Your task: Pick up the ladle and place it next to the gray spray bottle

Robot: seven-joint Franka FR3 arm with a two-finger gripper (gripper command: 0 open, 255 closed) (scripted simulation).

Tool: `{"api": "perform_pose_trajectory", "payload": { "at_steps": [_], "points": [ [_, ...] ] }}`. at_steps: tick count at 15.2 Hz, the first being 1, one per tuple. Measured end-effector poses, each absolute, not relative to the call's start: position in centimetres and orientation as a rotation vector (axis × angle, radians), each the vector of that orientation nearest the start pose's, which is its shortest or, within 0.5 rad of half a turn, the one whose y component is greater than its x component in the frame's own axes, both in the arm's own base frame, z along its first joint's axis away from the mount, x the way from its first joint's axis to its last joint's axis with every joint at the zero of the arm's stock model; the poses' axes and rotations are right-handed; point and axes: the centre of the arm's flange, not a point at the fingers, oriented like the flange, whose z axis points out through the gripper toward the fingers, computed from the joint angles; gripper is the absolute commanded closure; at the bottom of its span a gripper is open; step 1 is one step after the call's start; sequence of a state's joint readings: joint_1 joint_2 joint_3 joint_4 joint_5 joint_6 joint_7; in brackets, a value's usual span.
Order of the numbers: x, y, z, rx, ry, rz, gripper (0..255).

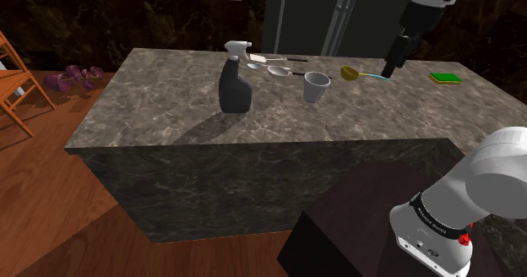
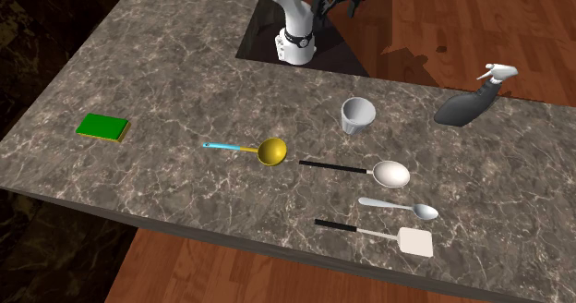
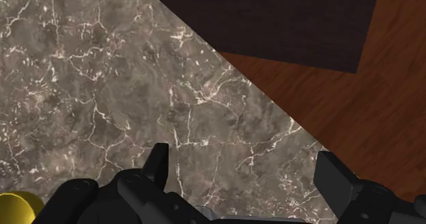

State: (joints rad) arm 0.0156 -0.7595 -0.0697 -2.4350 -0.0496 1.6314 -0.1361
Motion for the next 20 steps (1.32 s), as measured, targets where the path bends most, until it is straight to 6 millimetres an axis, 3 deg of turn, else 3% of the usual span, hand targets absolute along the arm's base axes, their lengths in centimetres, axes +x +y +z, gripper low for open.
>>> {"api": "perform_pose_trajectory", "payload": {
  "at_steps": [2,8,20],
  "points": [
    [31.4,-3.2,54.7,-3.134,-0.185,0.066,0],
    [31.8,-9.2,51.3,-3.129,-0.421,0.015,0],
    [36.0,-22.2,44.4,-3.049,-0.942,-0.101,0]
  ]
}}
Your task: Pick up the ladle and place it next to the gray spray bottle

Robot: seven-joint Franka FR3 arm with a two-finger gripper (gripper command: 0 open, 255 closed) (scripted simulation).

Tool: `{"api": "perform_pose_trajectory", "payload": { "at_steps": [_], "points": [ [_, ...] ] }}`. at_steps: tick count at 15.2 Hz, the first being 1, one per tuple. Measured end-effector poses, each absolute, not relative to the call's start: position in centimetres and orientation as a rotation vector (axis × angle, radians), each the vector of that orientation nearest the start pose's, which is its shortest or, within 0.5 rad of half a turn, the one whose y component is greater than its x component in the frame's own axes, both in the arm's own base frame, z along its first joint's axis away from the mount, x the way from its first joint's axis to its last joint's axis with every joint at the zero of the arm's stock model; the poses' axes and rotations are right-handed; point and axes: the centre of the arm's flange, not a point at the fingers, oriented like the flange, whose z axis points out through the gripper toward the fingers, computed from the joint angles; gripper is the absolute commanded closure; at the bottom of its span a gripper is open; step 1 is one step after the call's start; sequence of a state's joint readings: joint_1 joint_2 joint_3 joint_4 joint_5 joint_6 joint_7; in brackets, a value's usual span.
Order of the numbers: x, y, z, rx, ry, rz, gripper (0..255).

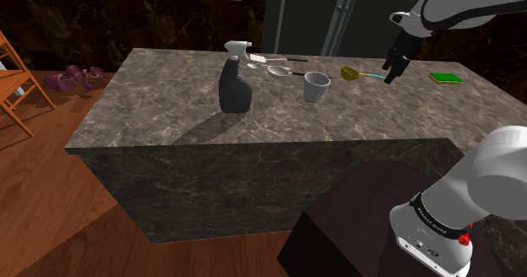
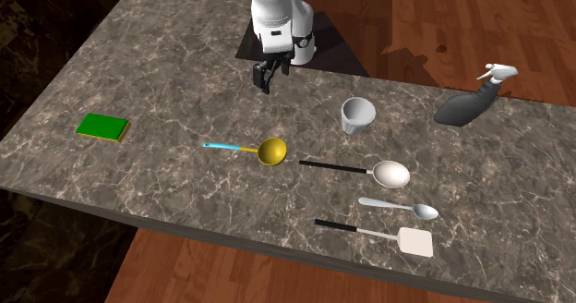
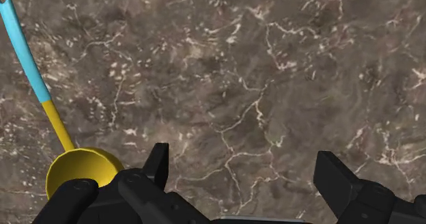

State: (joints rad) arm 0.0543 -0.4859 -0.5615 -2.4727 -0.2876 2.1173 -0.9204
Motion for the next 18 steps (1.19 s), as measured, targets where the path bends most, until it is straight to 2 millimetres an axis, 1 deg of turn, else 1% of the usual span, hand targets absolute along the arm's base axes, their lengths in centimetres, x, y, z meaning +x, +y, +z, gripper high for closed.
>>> {"api": "perform_pose_trajectory", "payload": {
  "at_steps": [3,8,11,14,16,18],
  "points": [
    [38.2,-25.1,42.9,-3.016,-1.07,-0.129,0],
    [41.2,-29.6,40.3,-2.947,-1.278,-0.176,0],
    [43.9,-32.1,39.0,-2.899,-1.405,-0.198,0],
    [46.1,-34.6,37.4,-2.85,-1.521,-0.226,0],
    [46.9,-34.8,36.5,-2.836,-1.549,-0.234,0],
    [47.3,-34.8,35.5,-2.832,-1.556,-0.237,0]
  ]
}}
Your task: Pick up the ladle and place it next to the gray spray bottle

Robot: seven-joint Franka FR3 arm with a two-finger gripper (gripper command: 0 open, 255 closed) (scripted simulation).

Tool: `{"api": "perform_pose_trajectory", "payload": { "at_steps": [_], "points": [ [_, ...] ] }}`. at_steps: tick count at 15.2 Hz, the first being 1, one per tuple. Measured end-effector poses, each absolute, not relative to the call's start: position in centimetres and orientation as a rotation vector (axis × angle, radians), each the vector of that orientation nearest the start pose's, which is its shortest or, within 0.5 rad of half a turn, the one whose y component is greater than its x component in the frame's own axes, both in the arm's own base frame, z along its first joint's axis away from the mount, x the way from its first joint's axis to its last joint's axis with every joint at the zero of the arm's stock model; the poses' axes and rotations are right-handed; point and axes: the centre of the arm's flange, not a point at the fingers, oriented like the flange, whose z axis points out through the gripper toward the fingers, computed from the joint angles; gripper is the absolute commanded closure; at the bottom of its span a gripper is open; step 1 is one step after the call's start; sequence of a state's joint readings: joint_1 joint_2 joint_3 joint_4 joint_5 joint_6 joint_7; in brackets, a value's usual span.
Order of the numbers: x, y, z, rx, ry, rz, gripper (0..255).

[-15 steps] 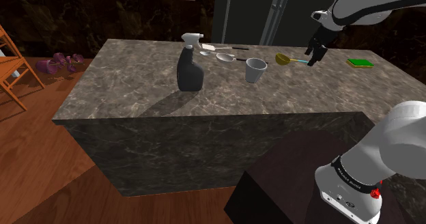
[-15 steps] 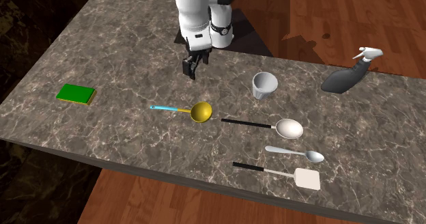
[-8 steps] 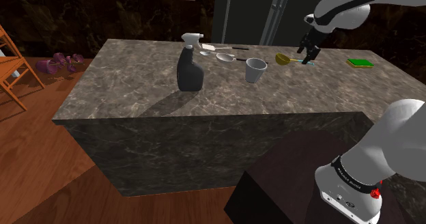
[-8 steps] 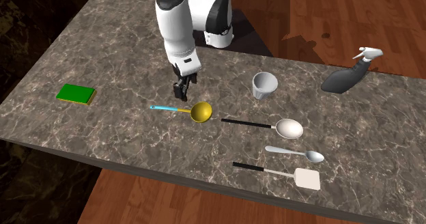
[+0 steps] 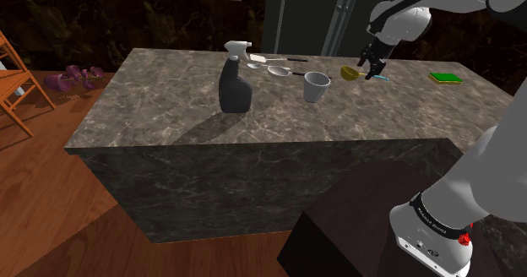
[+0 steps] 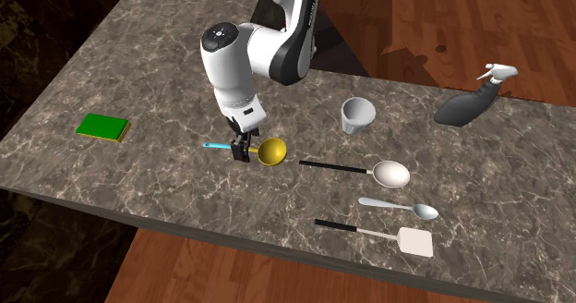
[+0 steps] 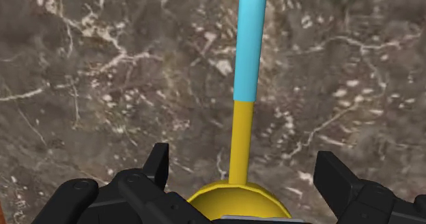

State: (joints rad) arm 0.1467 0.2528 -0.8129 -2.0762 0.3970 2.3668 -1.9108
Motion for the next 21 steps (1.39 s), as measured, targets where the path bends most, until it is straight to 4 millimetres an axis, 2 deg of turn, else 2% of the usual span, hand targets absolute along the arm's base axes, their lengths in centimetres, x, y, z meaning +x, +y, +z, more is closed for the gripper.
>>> {"api": "perform_pose_trajectory", "payload": {
  "at_steps": [4,10,11,21],
  "points": [
    [47.7,-35.0,33.6,-2.831,-1.558,-0.238,0],
    [47.7,-34.9,33.2,-2.831,-1.558,-0.239,0],
    [47.7,-34.9,33.2,-2.831,-1.558,-0.239,255],
    [47.7,-34.9,33.2,-2.831,-1.558,-0.239,255]
  ]
}}
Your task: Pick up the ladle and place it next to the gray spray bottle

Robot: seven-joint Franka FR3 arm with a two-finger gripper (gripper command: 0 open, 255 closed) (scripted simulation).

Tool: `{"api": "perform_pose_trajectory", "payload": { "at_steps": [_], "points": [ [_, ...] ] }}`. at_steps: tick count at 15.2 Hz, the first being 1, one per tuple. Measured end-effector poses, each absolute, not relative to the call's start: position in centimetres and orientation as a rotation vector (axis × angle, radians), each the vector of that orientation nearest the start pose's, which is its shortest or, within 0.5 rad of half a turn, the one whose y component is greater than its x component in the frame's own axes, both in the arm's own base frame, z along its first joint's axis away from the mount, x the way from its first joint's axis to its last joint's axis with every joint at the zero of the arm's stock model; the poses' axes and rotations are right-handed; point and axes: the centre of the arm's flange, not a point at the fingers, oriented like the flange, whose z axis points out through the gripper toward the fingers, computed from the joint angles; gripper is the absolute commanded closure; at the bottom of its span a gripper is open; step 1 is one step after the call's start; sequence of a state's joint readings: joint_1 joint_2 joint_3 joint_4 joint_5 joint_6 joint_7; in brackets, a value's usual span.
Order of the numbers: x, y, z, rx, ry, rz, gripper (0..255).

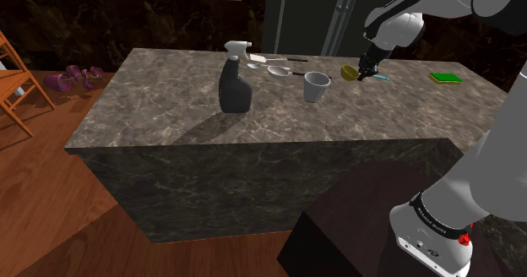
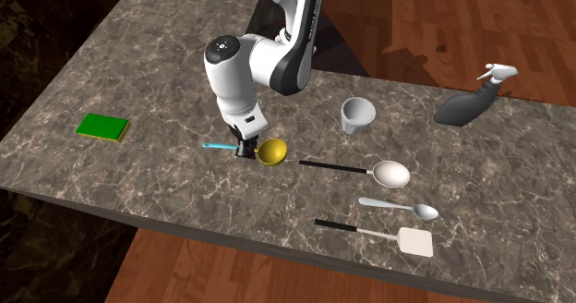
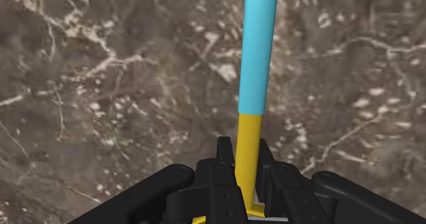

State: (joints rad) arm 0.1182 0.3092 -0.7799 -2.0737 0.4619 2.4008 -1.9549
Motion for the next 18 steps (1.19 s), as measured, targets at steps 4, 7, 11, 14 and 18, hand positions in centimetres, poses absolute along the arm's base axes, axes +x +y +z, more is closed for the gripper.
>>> {"api": "perform_pose_trajectory", "payload": {
  "at_steps": [4,7,11,14,18],
  "points": [
    [47.7,-35.0,34.8,-2.831,-1.558,-0.239,255],
    [47.7,-35.0,36.4,-2.831,-1.558,-0.239,255],
    [47.7,-35.0,38.4,-2.831,-1.559,-0.239,255],
    [47.7,-34.8,40.0,-2.831,-1.559,-0.239,255],
    [47.7,-34.9,42.2,-2.831,-1.559,-0.239,255]
  ]
}}
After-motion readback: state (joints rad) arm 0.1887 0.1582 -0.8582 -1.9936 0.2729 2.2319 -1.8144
